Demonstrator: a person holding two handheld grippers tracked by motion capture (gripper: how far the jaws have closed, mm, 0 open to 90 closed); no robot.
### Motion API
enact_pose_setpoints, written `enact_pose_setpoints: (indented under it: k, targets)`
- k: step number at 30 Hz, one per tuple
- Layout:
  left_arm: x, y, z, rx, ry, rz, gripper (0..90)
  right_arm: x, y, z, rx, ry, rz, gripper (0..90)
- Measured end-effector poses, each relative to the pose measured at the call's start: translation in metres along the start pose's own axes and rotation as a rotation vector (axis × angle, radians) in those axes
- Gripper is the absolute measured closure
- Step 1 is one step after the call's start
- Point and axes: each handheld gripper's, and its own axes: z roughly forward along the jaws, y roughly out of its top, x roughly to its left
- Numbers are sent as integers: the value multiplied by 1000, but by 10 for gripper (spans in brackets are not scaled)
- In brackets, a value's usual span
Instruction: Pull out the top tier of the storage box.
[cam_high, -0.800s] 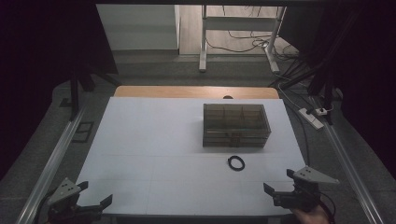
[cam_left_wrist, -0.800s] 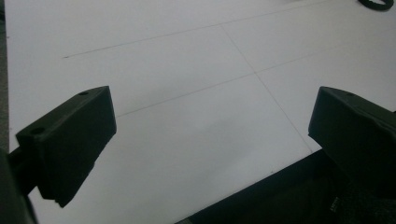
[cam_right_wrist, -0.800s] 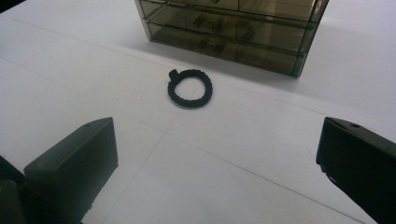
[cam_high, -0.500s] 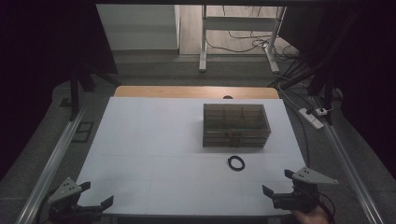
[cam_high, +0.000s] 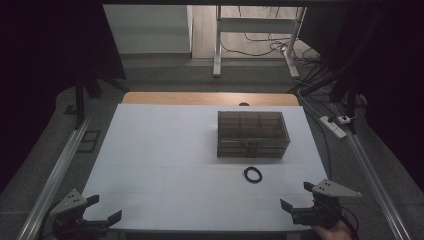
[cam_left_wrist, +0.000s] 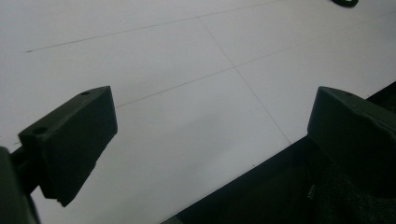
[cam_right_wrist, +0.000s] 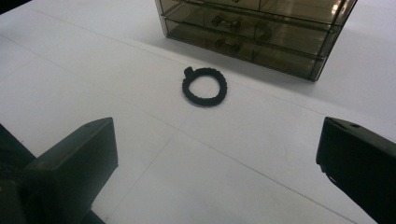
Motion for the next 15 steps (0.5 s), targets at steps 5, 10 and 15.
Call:
enact_pose_setpoints:
  k: [5, 10, 15]
  targets:
    - [1, 0, -2, -51, -12, 7, 14, 2, 0, 1, 9, -2, -13, 0]
    - [3, 0, -1, -65, -20, 5, 15, 3, 1, 1, 13, -8, -24, 0]
    - [4, 1, 1, -53, -34, -2, 17, 4, 1, 1, 14, -14, -34, 0]
